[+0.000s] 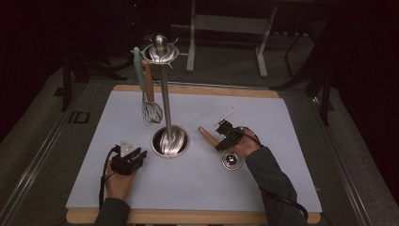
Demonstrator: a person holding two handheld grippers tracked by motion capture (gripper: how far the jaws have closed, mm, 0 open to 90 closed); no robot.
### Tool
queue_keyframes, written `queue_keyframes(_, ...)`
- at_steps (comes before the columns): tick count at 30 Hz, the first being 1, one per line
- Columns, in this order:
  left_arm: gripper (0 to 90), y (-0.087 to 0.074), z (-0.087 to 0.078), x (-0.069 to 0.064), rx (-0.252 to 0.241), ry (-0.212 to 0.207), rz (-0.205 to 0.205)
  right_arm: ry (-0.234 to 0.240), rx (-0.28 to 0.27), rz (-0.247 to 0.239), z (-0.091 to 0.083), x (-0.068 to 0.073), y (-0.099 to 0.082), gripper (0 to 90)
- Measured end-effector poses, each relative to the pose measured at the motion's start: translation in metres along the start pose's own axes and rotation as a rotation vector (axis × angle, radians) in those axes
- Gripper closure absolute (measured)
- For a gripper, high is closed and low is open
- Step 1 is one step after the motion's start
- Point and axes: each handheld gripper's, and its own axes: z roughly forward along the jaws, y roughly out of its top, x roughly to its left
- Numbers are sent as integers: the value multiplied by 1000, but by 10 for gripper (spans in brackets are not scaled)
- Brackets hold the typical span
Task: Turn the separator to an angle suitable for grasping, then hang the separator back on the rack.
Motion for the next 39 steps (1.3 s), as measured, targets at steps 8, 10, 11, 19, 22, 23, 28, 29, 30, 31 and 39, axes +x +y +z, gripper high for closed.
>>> queue_keyframes(8, 695, 0, 0, 0, -1, 0, -1, 11, -43, 10, -7, 1, -4, 714)
queue_keyframes(10, 695, 0, 0, 0, -1, 1, 0, 12, -52, 8, -8, 0, -5, 714)
queue_keyframes(11, 694, 0, 0, 0, -2, 1, 0, 13, -58, 8, -9, 0, -5, 714)
queue_keyframes(19, 692, 0, 0, 0, -4, 2, 0, 30, -98, 14, -14, 0, -12, 714)
queue_keyframes(22, 691, 0, 0, 0, -5, 1, -1, 27, -108, 10, -16, 1, -14, 714)
queue_keyframes(23, 690, 0, 0, 0, -5, 1, -1, 28, -112, 8, -17, 1, -15, 714)
queue_keyframes(28, 686, 0, 0, 0, -4, 0, -1, 42, -153, 9, -23, 2, -20, 714)
queue_keyframes(29, 686, 0, 0, 0, -4, 0, -1, 50, -168, 11, -24, 2, -21, 714)
queue_keyframes(30, 685, 0, 0, 0, -4, 0, -1, 55, -176, 16, -25, 3, -22, 714)
queue_keyframes(31, 683, 0, 0, 0, -4, 0, -1, 56, -187, 16, -26, 3, -23, 714)
queue_keyframes(39, 682, 0, 0, 0, -4, 2, -2, 54, -275, 9, -35, 8, -28, 714)
